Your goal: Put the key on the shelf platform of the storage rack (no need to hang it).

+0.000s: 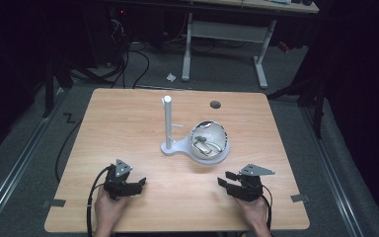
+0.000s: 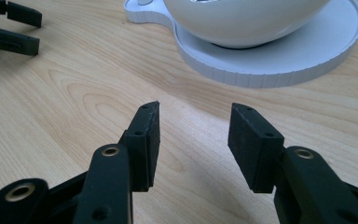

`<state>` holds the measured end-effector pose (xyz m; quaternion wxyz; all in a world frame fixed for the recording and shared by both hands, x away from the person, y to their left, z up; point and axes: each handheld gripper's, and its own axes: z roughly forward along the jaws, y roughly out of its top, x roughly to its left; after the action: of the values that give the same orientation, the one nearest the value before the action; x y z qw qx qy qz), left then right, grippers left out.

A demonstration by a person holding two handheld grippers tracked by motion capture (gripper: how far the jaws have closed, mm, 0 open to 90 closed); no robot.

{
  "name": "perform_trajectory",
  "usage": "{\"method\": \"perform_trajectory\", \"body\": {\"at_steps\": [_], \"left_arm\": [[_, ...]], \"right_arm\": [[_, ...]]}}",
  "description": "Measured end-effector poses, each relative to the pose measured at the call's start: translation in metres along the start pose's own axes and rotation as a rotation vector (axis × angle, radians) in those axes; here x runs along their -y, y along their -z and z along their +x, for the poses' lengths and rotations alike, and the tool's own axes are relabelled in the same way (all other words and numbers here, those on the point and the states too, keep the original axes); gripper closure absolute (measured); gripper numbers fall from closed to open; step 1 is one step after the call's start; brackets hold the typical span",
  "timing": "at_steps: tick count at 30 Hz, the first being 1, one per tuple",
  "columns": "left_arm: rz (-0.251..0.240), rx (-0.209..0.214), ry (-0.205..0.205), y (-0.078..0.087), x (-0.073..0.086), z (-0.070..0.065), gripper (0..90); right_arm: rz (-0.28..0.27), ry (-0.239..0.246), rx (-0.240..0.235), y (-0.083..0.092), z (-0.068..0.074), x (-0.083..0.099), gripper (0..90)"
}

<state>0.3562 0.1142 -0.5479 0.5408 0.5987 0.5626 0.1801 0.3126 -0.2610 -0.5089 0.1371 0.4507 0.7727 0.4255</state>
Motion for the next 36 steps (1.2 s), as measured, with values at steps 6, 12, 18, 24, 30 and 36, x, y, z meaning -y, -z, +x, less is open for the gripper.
{"method": "perform_trajectory", "body": {"at_steps": [6, 12, 18, 24, 30, 36], "left_arm": [[0.000, 0.000, 0.000, 0.000, 0.000, 0.000, 18.5], [0.000, 0.000, -0.001, 0.000, 0.000, 0.000, 18.5], [0.000, 0.000, -0.001, 0.000, 0.000, 0.000, 18.4], [0.000, -0.001, 0.000, 0.000, 0.000, 0.000, 18.4], [0.000, 0.000, 0.000, 0.000, 0.000, 0.000, 18.4], [-0.001, 0.001, 0.001, 0.000, 0.000, -0.001, 18.4]], "right_arm": [[0.019, 0.028, 0.025, -0.006, 0.005, 0.004, 52.0], [0.038, 0.056, 0.051, -0.011, 0.008, 0.007, 50.2], [0.056, 0.073, 0.078, -0.018, 0.010, 0.012, 48.7], [0.085, 0.101, 0.109, -0.024, 0.014, 0.013, 46.2], [0.097, 0.144, 0.132, -0.027, 0.018, 0.012, 43.5], [0.098, 0.147, 0.131, -0.027, 0.018, 0.012, 43.1]]}}
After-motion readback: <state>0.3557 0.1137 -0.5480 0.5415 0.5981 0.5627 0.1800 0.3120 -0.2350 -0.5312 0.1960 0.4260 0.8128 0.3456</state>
